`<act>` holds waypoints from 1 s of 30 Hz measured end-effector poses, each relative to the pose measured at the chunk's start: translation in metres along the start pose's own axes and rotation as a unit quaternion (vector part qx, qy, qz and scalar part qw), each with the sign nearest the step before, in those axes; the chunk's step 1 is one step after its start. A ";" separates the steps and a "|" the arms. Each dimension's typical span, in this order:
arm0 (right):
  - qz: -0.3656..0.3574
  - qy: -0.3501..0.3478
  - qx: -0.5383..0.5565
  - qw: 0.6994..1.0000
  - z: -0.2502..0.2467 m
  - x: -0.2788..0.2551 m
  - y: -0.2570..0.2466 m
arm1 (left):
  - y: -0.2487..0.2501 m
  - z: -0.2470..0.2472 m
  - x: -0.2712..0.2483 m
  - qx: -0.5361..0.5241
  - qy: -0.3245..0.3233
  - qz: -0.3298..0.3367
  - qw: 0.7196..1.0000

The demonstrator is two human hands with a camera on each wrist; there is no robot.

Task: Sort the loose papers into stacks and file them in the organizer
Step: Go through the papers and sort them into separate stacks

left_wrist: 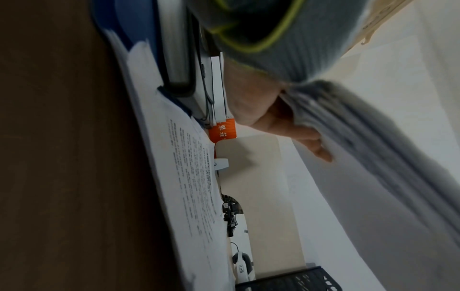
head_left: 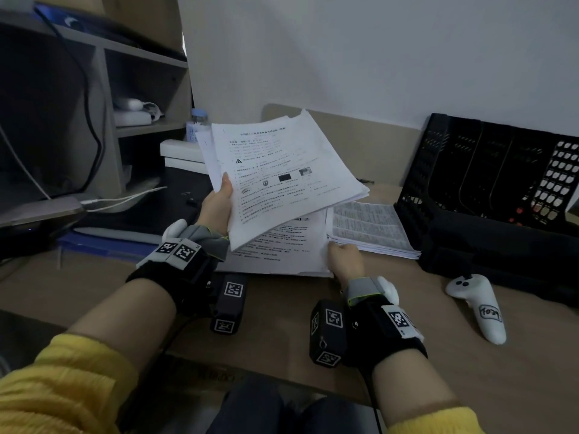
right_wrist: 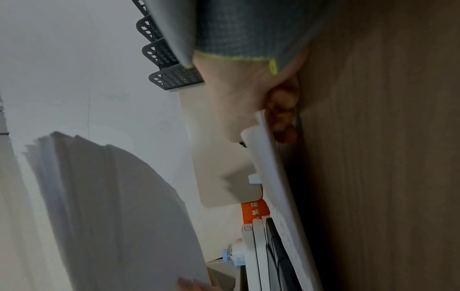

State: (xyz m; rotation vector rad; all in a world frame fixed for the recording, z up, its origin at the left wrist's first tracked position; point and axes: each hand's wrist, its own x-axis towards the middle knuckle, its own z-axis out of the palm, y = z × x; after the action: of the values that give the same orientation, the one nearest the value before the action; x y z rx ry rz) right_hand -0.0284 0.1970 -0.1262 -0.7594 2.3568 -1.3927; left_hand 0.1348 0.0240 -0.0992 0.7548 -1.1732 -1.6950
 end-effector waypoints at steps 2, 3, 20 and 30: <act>0.017 0.048 -0.004 0.999 -0.005 0.004 0.002 | 0.000 0.001 -0.005 0.028 0.004 0.005 1.000; 0.024 0.071 0.005 0.997 -0.008 0.005 0.005 | 0.000 0.001 -0.007 0.047 0.001 0.005 0.999; -0.037 -0.194 0.424 0.884 -0.018 0.006 0.007 | -0.014 -0.011 -0.013 0.139 -0.029 0.040 0.989; -0.083 -0.156 0.272 0.946 -0.023 0.006 0.011 | -0.012 -0.023 -0.018 0.130 -0.033 0.033 0.990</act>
State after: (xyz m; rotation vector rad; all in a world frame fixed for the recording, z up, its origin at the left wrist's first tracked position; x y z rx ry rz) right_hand -0.0478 0.2147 -0.1240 -0.9351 1.5882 -1.7318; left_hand 0.1571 0.0335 -0.1192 0.8134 -1.4693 -1.5384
